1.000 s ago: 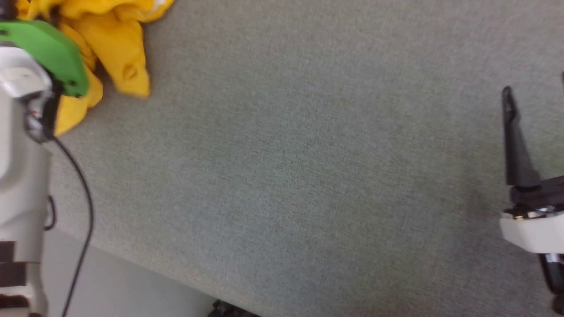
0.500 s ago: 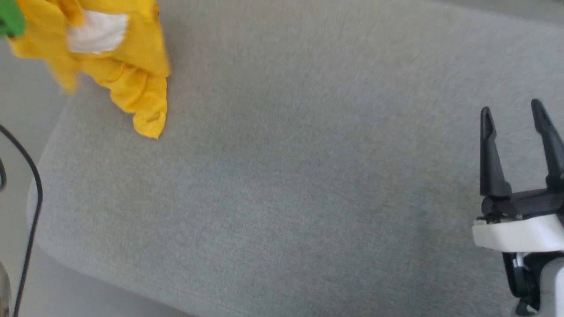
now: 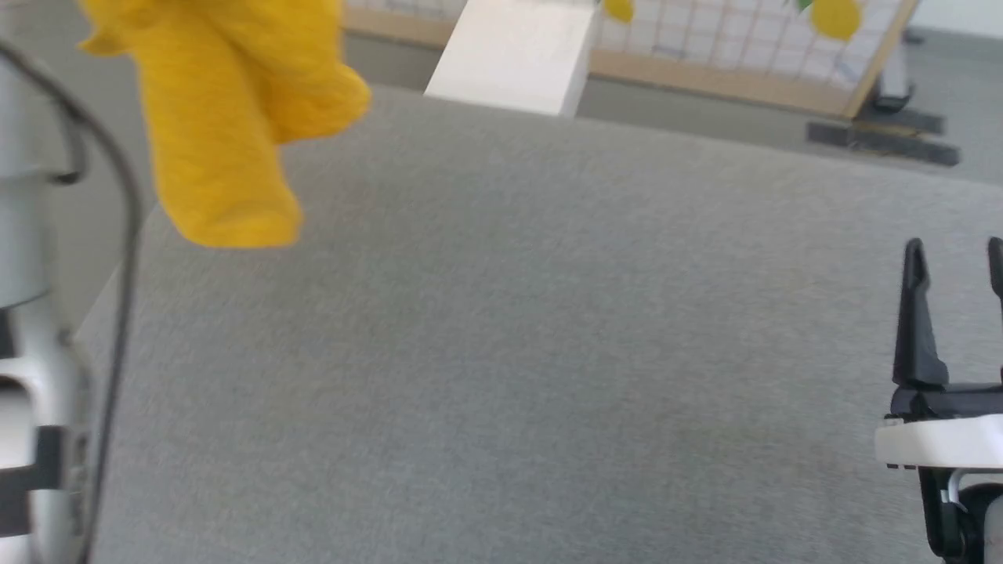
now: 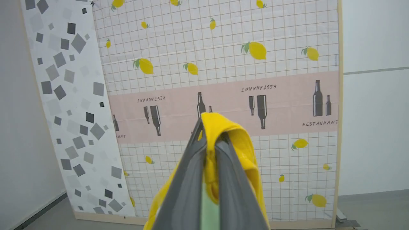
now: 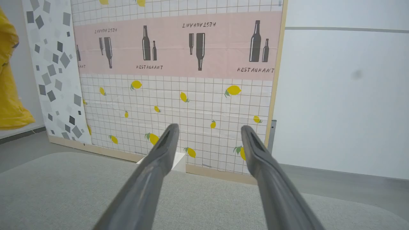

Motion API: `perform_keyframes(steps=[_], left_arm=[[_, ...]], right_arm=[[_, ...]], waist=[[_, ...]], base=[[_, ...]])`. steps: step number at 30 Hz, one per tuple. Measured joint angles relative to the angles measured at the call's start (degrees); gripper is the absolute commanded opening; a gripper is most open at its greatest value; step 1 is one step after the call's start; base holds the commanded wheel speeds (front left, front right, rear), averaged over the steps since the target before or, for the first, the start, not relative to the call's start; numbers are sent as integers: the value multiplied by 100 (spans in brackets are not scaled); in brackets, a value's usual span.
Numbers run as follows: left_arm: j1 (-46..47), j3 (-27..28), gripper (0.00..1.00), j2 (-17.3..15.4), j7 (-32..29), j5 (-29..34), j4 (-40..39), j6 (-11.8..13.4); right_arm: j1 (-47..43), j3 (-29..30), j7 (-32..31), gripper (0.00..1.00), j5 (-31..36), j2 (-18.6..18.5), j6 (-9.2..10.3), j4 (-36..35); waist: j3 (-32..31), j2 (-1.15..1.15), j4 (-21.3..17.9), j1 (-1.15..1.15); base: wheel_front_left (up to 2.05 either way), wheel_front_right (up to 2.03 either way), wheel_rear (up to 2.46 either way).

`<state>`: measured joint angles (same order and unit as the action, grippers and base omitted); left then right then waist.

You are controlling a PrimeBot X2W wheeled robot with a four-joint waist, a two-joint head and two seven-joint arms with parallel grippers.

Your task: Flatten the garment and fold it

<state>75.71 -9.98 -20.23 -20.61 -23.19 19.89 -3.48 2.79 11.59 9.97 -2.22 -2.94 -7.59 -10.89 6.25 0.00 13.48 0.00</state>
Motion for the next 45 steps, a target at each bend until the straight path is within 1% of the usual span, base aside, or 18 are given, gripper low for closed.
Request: perform_keyframes(steps=[10,12,15,19,21,25,28,30,33,36,38,40,41,42,45], left_arm=[[131,-386,0,1170,-286,-672,-142,-55],[114,-490,0,1347,-383,-762,-247,-46],[-43,-735,0,1519,-515,-844,-488,-20],[-631,-1179,0,1645,-713,-1120,-836,10],[-998,-1432,0,1680,-755,-1185,-1044,69],[-1748,-1886,0,1708,-687,-1314,-1345,279],[-2347,-2126,0,1724,-481,-1325,-1312,480],[-2756,-2297,0,1723,-247,-1289,-1147,567],[-3284,-2480,0,1724,104,-1220,-684,708],[-3615,-2794,0,1684,314,-944,-58,710],[-3767,-3006,0,1611,337,-742,388,699],[-3852,-3045,0,1589,448,-699,678,701],[-3854,-3074,47,1575,554,-664,775,698],[-3851,-3072,100,1578,658,-650,813,698],[-3813,-2984,100,1602,1027,-662,850,667]], right_arm=[[-57,270,63,100,-96,2,0,49],[-58,335,62,100,-96,2,0,3],[-57,431,54,100,-97,2,0,-73],[-53,532,11,100,-96,1,0,-131],[-48,555,4,100,-96,1,0,-144],[-41,544,-8,100,-98,1,0,-181],[-14,487,-13,100,-137,1,0,-185],[18,432,-13,100,-151,1,0,-177],[76,338,-11,100,-188,1,0,-131],[147,265,38,100,-198,1,0,27],[243,230,89,100,-199,1,0,118],[322,214,129,100,-199,2,0,177],[349,218,148,100,-199,2,0,211],[360,237,159,100,-198,2,0,235],[366,318,187,100,-187,1,0,319]], waist=[[-390,0,-606,0],[-415,0,-731,0],[-414,0,-923,0],[-350,0,-1168,0],[-289,0,-1281,0],[-139,0,-1447,0],[-13,0,-1570,0],[90,0,-1647,0],[236,0,-1749,0],[378,0,-1839,0],[475,0,-1902,0],[556,0,-1949,0],[601,0,-1969,0],[633,0,-1978,0],[687,0,-1952,0]], base=[[0,0,0],[0,0,0],[0,0,0],[0,0,0],[0,0,0],[0,0,0],[0,0,0],[0,0,0],[0,0,0],[0,0,0],[0,0,0],[0,0,0],[0,0,0],[0,0,0],[0,0,0]])
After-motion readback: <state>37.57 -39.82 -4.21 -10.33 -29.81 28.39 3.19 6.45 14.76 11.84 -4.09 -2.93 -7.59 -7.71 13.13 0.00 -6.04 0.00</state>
